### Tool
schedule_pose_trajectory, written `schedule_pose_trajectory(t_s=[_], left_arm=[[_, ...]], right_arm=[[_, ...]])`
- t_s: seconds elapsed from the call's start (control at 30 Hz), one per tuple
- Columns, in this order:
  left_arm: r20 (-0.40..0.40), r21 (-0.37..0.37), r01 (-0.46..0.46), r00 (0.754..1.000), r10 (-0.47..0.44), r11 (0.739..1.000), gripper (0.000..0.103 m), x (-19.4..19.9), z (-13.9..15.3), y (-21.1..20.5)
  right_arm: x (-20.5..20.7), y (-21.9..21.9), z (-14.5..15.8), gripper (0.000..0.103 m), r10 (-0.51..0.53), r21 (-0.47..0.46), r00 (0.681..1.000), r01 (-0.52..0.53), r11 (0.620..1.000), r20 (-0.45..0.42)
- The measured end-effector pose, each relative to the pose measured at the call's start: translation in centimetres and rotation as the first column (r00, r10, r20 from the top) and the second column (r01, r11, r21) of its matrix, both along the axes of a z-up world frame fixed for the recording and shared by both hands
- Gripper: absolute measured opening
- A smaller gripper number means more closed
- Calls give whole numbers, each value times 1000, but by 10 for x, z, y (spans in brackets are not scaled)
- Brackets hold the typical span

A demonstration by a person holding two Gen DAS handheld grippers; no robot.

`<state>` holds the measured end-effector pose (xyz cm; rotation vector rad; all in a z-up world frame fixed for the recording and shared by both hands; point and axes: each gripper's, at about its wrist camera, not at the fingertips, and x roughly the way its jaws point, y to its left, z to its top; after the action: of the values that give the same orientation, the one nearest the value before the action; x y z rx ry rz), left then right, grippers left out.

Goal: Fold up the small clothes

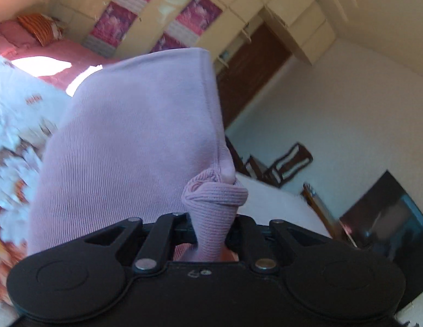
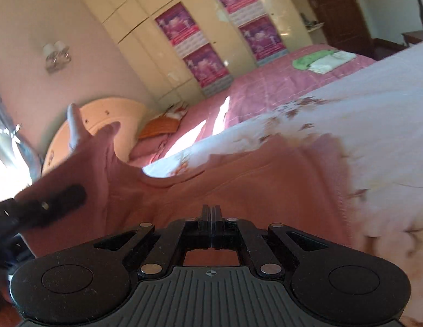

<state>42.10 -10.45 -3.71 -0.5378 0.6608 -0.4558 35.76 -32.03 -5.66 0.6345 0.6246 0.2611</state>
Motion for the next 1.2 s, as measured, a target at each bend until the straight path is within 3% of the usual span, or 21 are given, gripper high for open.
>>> schedule_pose_trajectory(t_s=[0.03, 0.07, 0.1, 0.13, 0.17, 0.2, 0.23, 0.3, 0.33, 0.4, 0.47, 0.6, 0.67, 0.8, 0.93, 1.03, 1.1, 1.13, 1.2], left_arm=[[-34, 8, 33, 999, -33, 999, 9, 4, -14, -22], [-69, 27, 69, 995, -67, 997, 20, 6, -29, -43], [-149, 62, 120, 983, -109, 991, 24, 9, -43, -66], [-203, 83, 160, 969, -140, 984, 25, 7, -49, -81], [-171, 87, 164, 974, -148, 983, 32, -2, -44, -86], [-123, 83, 164, 980, -154, 983, 39, -12, -36, -85], [-83, 66, 154, 985, -148, 986, 50, -21, -24, -78], [-16, 50, 98, 995, -97, 994, 56, -32, -5, -54], [17, 69, 49, 999, -50, 996, 59, -34, 6, -35], [47, 137, -32, 999, 26, 990, 64, -29, 13, -7], [3, 257, -108, 994, 111, 960, 60, -14, 13, 12], [-76, 317, -134, 983, 166, 939, 58, 8, -5, 40], [-115, 312, -109, 982, 151, 944, 59, 10, -15, 47], [-128, 272, -124, 978, 163, 954, 61, 10, -25, 53], [-151, 236, -127, 975, 165, 964, 69, 10, -38, 65], [-147, 241, -110, 978, 149, 964, 69, 14, -40, 64], [-145, 248, -101, 979, 140, 964, 69, 15, -39, 63], [-147, 249, -98, 979, 138, 963, 69, 16, -39, 62], [-146, 256, -93, 980, 133, 962, 65, 16, -36, 60]], right_arm=[[-5, -17, -1, 0, -19, 20, 1000, 20, 1000, -14], [-11, -35, -2, 0, -43, 31, 999, 44, 999, -29], [-16, -49, -3, 4, -64, 41, 997, 66, 997, -46], [-21, -61, -4, 28, -83, 55, 995, 86, 995, -59], [-27, -72, -4, 58, -103, 67, 993, 107, 992, -58], [-32, -79, -3, 60, -106, 72, 993, 110, 991, -50], [-36, -84, 0, 60, -96, 76, 994, 100, 992, -43], [-43, -91, 6, 58, -72, 89, 997, 74, 993, -26], [-44, -91, 7, 49, -53, 104, 998, 54, 993, -17], [-41, -87, 6, 47, -2, 145, 1000, 3, 989, -11], [-32, -71, 4, 47, 43, 117, 999, -39, 992, -31], [-19, -45, -7, 47, 102, 67, 992, -97, 993, -79], [-9, -38, -14, 47, 117, 49, 987, -113, 992, -107], [4, -31, -18, 46, 122, -17, 984, -125, 992, -130], [19, -20, -22, 46, 134, -69, 978, -147, 987, -161], [25, -11, -21, 46, 146, -104, 975, -165, 981, -165], [27, -2, -20, 34, 160, -152, 974, -184, 971, -158], [27, 2, -20, 14, 162, -181, 975, -189, 965, -154], [22, 8, -16, 13, 159, -239, 979, -185, 953, -126]])
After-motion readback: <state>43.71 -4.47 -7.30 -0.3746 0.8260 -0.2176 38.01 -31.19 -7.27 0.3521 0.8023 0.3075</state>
